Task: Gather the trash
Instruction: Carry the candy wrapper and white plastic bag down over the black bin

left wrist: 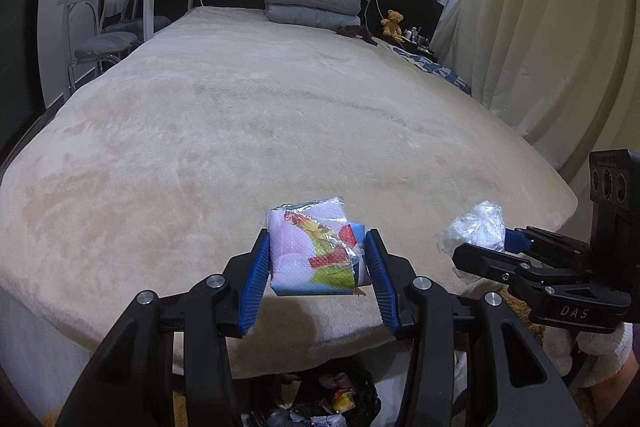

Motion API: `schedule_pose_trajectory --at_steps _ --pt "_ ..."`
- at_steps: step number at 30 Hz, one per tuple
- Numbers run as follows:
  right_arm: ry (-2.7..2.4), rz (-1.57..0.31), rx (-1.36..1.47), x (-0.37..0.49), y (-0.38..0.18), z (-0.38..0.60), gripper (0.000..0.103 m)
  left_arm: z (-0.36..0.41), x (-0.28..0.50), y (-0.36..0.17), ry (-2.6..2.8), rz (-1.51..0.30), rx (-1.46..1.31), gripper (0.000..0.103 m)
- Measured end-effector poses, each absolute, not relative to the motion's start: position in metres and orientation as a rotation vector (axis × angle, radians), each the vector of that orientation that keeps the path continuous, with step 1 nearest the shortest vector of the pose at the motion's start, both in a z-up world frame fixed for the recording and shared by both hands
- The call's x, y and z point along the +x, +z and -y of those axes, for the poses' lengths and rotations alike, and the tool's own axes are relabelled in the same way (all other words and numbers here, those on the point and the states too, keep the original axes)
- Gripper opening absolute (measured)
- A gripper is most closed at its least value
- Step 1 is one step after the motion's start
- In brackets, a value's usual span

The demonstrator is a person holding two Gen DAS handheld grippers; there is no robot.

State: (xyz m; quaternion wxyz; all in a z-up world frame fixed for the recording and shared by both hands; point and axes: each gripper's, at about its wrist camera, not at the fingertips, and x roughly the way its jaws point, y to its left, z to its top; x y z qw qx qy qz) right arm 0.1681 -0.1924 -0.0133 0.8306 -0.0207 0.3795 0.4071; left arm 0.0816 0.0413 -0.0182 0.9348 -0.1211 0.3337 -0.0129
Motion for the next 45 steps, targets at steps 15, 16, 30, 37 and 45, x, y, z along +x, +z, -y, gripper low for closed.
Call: schedule_pose_trajectory --at_steps 15,16,30,37,45 --pt "0.856 -0.876 -0.033 0.125 -0.035 0.207 0.055 0.004 0.037 -0.048 -0.068 -0.755 -0.199 0.045" --pt "0.852 -0.885 -0.030 0.125 -0.037 0.207 0.055 0.005 0.035 -0.051 -0.072 -0.765 -0.200 0.045" --pt "0.799 -1.058 -0.045 0.117 -0.078 0.207 0.055 0.010 0.034 -0.092 -0.083 -0.947 -0.244 0.045" --pt "0.789 -1.135 -0.059 0.117 -0.095 0.202 0.055 0.006 0.042 -0.117 -0.075 -1.054 -0.278 0.045" --pt "0.781 -1.221 -0.067 0.118 -0.112 0.197 0.055 0.013 0.052 -0.136 -0.089 -1.135 -0.310 0.045"
